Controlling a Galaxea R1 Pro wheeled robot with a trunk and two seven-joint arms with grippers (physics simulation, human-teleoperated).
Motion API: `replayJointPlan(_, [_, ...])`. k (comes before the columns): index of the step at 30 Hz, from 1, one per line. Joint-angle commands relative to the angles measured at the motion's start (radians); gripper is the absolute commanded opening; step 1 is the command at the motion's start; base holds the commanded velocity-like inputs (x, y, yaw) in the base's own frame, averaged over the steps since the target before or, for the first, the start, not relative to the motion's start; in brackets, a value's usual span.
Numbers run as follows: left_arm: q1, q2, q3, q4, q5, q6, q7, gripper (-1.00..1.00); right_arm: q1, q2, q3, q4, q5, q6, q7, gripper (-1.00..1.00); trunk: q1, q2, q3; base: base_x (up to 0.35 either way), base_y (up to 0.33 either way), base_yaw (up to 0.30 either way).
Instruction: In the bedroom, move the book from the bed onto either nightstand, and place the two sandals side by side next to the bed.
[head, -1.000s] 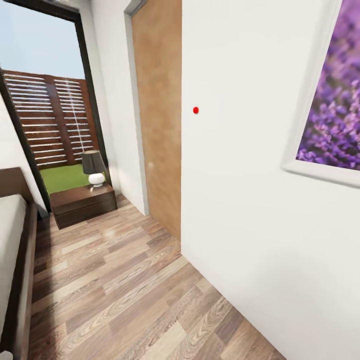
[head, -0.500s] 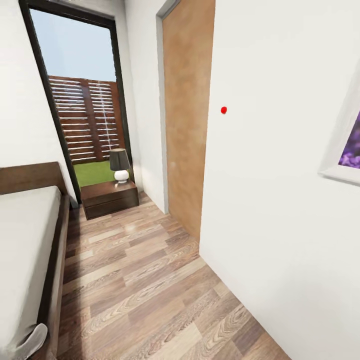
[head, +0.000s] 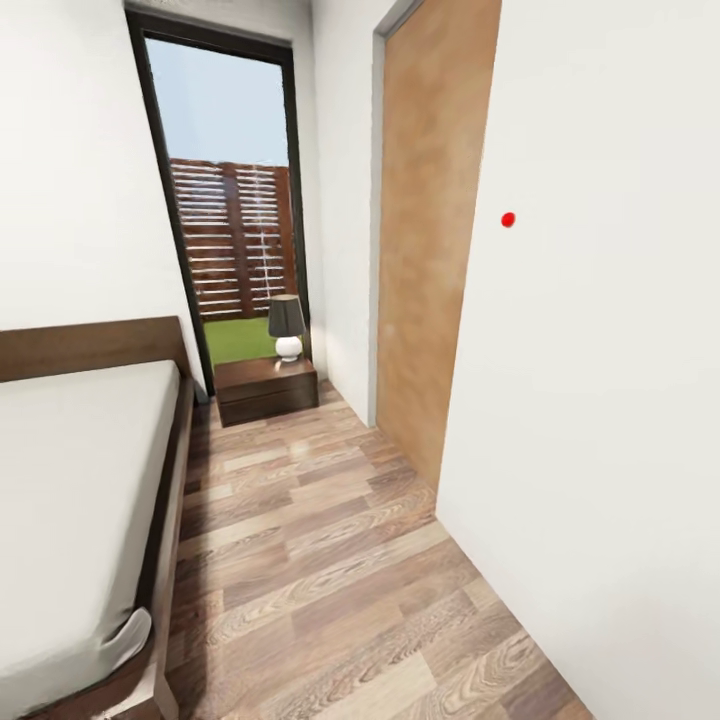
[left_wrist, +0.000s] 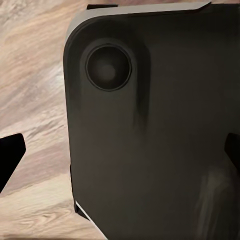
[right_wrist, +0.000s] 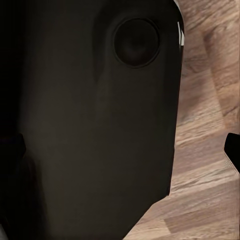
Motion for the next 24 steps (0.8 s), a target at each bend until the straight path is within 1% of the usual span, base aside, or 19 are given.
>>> replayJointPlan(1, [0.000,0.000,0.001,-0.001,0.000,0.001,0.000,1.00,0.000,0.000,-0.001,0.000,0.000,0.002,0.002,1.00,0.000,0.000,-0.001,0.000,0.000,0.293])
replayJointPlan(24, [0.000,0.000,0.001,-0.001,0.000,0.001,0.000,1.00,0.000,0.000,-0.001,0.000,0.000,0.001,0.002,1.00,0.000,0.000,-0.001,0.000,0.000,0.294])
